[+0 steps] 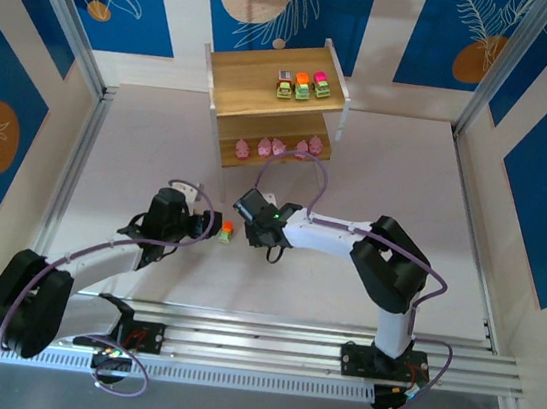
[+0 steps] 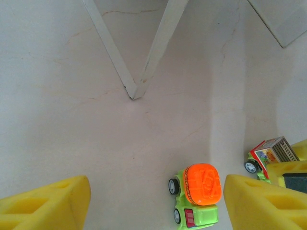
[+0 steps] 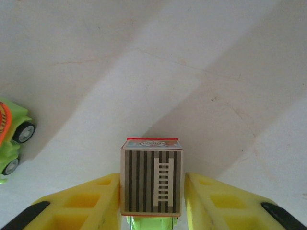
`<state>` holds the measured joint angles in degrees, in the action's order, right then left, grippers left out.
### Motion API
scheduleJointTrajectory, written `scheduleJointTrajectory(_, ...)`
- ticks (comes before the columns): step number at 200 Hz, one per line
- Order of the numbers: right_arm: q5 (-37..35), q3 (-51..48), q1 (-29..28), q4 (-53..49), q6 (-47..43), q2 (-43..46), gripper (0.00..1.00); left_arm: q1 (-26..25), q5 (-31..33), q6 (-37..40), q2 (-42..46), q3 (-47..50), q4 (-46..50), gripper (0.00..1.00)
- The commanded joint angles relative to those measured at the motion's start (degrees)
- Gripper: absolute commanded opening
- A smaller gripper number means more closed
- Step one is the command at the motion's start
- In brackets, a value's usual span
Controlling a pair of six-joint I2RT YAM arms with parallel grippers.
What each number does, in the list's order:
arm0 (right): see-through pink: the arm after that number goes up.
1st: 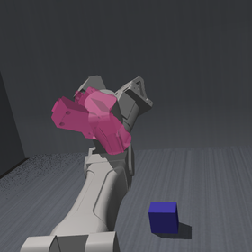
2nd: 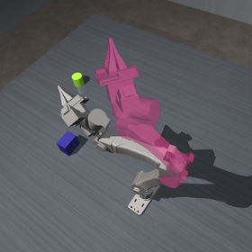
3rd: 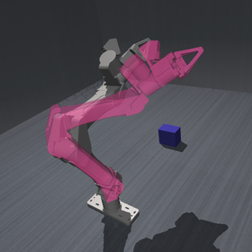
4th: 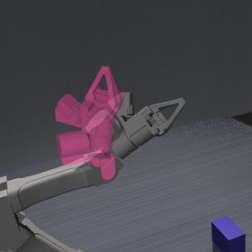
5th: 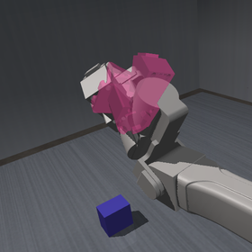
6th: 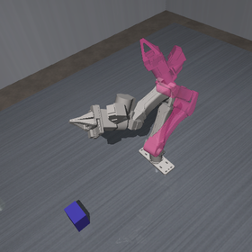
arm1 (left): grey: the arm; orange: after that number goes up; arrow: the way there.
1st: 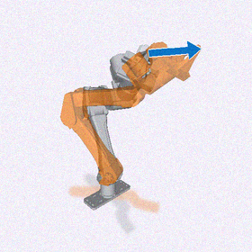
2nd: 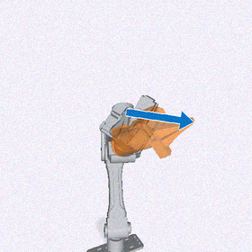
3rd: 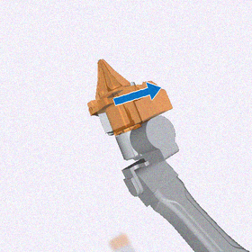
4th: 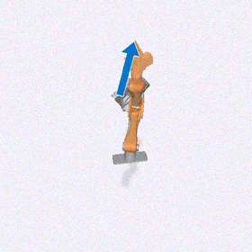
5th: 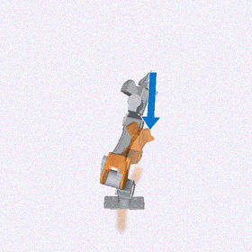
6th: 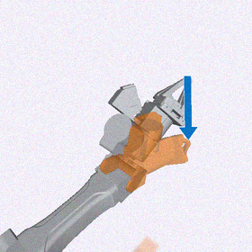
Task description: Place and organize the plastic toys onto the shelf
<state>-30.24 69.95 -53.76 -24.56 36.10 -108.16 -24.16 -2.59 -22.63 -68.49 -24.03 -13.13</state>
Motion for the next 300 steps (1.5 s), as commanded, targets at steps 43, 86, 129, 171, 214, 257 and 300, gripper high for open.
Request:
scheduleJointTrajectory(43, -2.46, 1.05, -1.0, -1.05, -0.19, -1.31, 0.37, 0.77, -1.36, -0.72, -1.03, 0.08, -1.64, 0.73)
scheduleJointTrajectory(86, -3.2, 1.17, -1.17, -1.36, -0.33, -1.4, 0.32, 0.76, -1.36, -0.75, -1.18, 0.09, -1.77, 0.73)
scheduleJointTrajectory(129, -4.52, 0.88, -1.7, -1.6, -0.75, 0.08, 0.3, 0.79, -2.33, -0.75, -1.73, 0.05, -2.59, 0.73)
scheduleJointTrajectory(171, -5.23, 1.05, -2.13, -2.81, -1.6, 3.03, 0.29, 0.77, -3.79, -0.39, -2.17, 0.13, -3.64, 0.73)
scheduleJointTrajectory(214, -5.2, 2.48, -2.32, -5.69, -2.77, 6.81, 0.29, 0.78, -4.26, 0.04, -2.69, 0.16, -4.49, 0.73)
scheduleJointTrajectory(257, -5.25, 5.61, -2.25, -10.15, -3.89, 10.24, 0.29, 0.67, -4.88, 0.59, -2.33, 0.33, -4.97, 0.71)
scheduleJointTrajectory(300, -5.09, 9.94, -2.06, -14.29, -5.13, 12.64, 0.29, 0.21, -6.09, 1.49, -2.1, 0.22, -5.51, 0.7)
